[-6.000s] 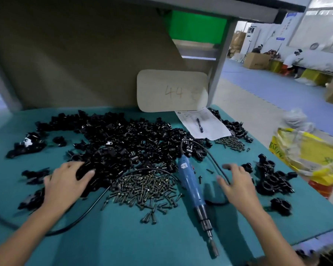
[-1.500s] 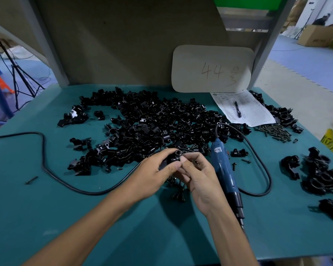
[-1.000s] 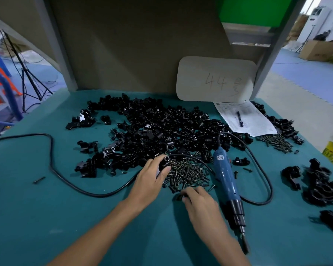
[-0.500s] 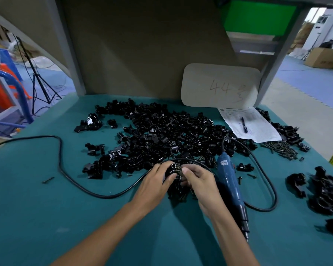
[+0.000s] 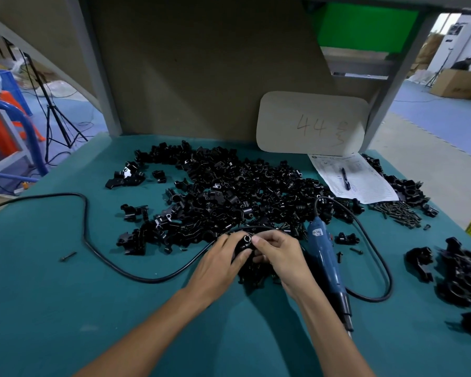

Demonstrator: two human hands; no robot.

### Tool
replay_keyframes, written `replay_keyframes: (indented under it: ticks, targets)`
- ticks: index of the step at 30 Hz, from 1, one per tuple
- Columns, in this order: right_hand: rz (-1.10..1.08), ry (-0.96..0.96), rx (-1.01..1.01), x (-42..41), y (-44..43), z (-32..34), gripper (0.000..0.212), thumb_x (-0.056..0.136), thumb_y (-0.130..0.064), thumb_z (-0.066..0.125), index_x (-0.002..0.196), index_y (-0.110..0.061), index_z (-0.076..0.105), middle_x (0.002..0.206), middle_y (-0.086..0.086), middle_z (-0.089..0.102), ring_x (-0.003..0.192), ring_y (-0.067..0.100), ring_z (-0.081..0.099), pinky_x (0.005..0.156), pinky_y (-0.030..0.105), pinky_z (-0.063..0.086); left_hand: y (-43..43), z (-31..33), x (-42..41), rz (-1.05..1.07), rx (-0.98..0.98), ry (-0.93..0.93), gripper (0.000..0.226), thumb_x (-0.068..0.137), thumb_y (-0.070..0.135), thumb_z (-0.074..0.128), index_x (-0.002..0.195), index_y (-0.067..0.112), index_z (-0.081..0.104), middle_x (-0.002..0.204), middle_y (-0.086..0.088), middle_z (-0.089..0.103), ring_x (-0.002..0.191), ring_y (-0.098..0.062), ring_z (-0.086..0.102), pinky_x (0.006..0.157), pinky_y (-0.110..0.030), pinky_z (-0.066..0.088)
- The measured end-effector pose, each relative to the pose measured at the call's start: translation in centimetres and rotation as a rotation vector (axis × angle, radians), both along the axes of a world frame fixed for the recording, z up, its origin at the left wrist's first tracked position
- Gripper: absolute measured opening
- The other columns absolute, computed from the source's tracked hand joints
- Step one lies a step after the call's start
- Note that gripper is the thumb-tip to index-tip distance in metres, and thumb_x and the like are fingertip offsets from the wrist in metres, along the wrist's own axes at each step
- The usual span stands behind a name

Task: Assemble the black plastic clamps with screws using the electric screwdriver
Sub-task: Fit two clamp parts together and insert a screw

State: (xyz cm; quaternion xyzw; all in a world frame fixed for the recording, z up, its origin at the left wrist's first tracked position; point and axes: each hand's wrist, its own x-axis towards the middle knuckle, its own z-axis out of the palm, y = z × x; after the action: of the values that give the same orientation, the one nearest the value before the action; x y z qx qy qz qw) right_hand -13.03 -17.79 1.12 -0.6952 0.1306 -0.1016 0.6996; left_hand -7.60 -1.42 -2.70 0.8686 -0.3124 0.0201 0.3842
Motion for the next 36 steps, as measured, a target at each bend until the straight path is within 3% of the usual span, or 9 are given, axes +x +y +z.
replay_keyframes:
  ticks: [4,9,14,21,24,28,30,33,36]
  targets:
    - [0.081,-0.006,-0.023,0.0,-0.4,-0.1,0.011,0.096,-0.01,0.071,0.103,-0.011,0.078,0.096,0.005,0.079,0.086,0.015,0.074,0.073,0.024,0.058,0.1,0.0,0.1,0.012,-0.035,0.002,0.036,0.101,0.06,0.035,0.135,0.048,0.036,0.115,0.02,0.047,0.099,0.0,0.05,0.083,-0.028,0.047]
    - [0.145,0.086,-0.265,0.4,-0.9,-0.2,0.016,0.102,-0.03,0.063,0.089,-0.023,0.07,0.072,-0.01,0.066,0.068,0.008,0.061,0.061,0.028,0.053,0.1,0.0,0.0,0.004,-0.007,-0.013,0.041,0.1,0.063,0.032,0.138,0.047,0.033,0.122,0.014,0.049,0.106,-0.005,0.052,0.086,-0.031,0.049]
    - [0.225,0.086,-0.382,0.6,-1.0,0.1,0.023,0.104,-0.042,0.052,0.086,-0.036,0.063,0.067,-0.014,0.059,0.064,0.007,0.055,0.057,0.027,0.049,0.1,0.3,-0.2,0.006,-0.014,-0.004,0.038,0.101,0.061,0.034,0.137,0.048,0.033,0.123,0.015,0.049,0.106,-0.005,0.052,0.086,-0.029,0.048]
    - [0.164,0.107,-0.615,0.0,-0.1,0.7,0.04,0.106,-0.05,0.041,0.076,-0.027,0.054,0.068,-0.009,0.058,0.06,0.003,0.051,0.065,0.038,0.046,0.0,0.5,-0.4,-0.02,0.01,-0.013,0.042,0.103,0.053,0.038,0.142,0.038,0.039,0.124,0.013,0.051,0.109,-0.007,0.053,0.09,-0.033,0.05]
    - [0.02,0.12,-0.834,-1.3,-1.7,2.1,0.031,0.101,-0.058,0.045,0.096,-0.031,0.06,0.089,-0.012,0.065,0.081,0.003,0.061,0.065,0.024,0.046,0.1,0.5,-0.5,-0.018,0.03,-0.019,0.043,0.103,0.056,0.034,0.142,0.038,0.037,0.125,0.014,0.049,0.108,-0.005,0.052,0.088,-0.028,0.048]
    - [-0.26,0.373,-1.15,-4.6,-6.3,1.9,0.058,0.096,-0.056,0.058,0.14,-0.021,0.047,0.129,0.014,0.051,0.116,0.036,0.049,0.095,0.045,0.044,0.0,0.5,-0.4,-0.003,0.031,0.01,0.044,0.103,0.06,0.03,0.143,0.041,0.033,0.125,0.019,0.046,0.108,-0.001,0.049,0.085,-0.024,0.041]
    - [-0.21,0.509,-1.068,-5.6,-7.4,1.6,0.071,0.094,-0.053,0.065,0.151,-0.027,0.031,0.129,0.017,0.049,0.11,0.038,0.053,0.088,0.044,0.044,0.0,0.5,-0.4,-0.013,0.035,0.014,0.043,0.103,0.059,0.03,0.142,0.042,0.033,0.124,0.018,0.047,0.108,-0.002,0.05,0.086,-0.026,0.043]
    - [-0.178,0.5,-0.933,-5.8,-7.9,0.8,0.082,0.095,-0.04,0.071,0.156,-0.023,0.019,0.13,0.016,0.057,0.107,0.037,0.059,0.079,0.039,0.041,0.0,0.5,-0.4,-0.01,0.028,0.023,0.044,0.103,0.061,0.03,0.143,0.043,0.033,0.126,0.019,0.046,0.107,-0.001,0.049,0.085,-0.025,0.042]
    - [-0.24,0.381,-0.593,-6.1,-8.8,1.3,0.083,0.089,-0.043,0.077,0.154,-0.014,0.035,0.127,0.004,0.065,0.108,0.031,0.065,0.081,0.041,0.049,0.1,0.4,-0.5,-0.009,0.024,0.023,0.045,0.101,0.063,0.029,0.142,0.044,0.031,0.128,0.02,0.045,0.109,0.001,0.047,0.086,-0.024,0.04]
